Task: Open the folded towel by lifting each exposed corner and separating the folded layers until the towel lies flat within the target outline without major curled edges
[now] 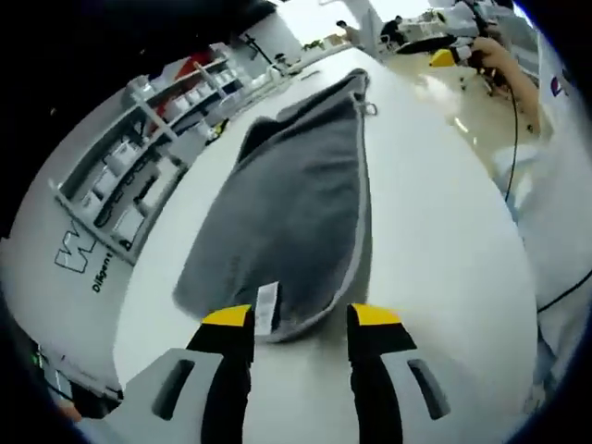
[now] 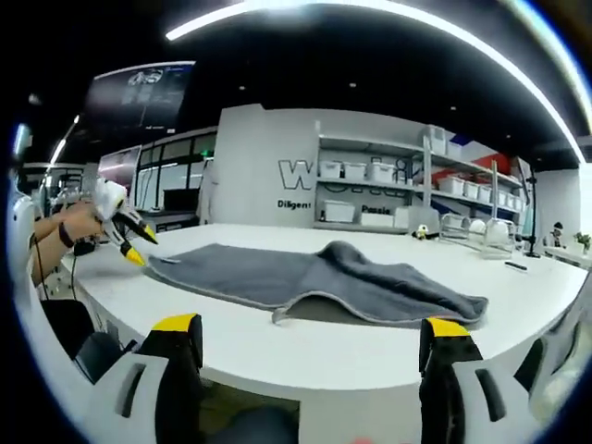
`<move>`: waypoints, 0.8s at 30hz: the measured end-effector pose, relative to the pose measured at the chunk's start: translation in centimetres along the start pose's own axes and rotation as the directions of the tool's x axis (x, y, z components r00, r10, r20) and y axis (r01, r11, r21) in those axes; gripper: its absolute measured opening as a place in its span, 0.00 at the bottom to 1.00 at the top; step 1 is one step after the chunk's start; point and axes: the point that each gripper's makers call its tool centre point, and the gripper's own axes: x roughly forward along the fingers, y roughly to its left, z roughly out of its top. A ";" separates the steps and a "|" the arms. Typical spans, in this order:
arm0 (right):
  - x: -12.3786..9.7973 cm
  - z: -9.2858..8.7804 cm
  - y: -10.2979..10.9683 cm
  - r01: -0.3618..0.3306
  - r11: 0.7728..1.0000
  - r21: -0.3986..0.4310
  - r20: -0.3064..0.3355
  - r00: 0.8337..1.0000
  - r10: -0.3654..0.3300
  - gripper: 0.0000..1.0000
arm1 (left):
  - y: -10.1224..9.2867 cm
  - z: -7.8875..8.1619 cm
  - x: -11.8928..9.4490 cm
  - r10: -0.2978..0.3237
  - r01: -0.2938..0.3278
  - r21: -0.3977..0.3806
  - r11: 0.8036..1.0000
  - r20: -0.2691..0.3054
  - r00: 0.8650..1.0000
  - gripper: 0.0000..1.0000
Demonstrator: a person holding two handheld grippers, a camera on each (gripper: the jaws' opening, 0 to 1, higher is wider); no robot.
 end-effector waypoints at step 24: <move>0.6 -0.6 0.4 -0.015 1.000 0.013 -0.014 1.000 0.015 0.98 | -4.2 -3.8 -2.6 -0.112 0.117 0.035 0.993 -0.115 0.987 0.03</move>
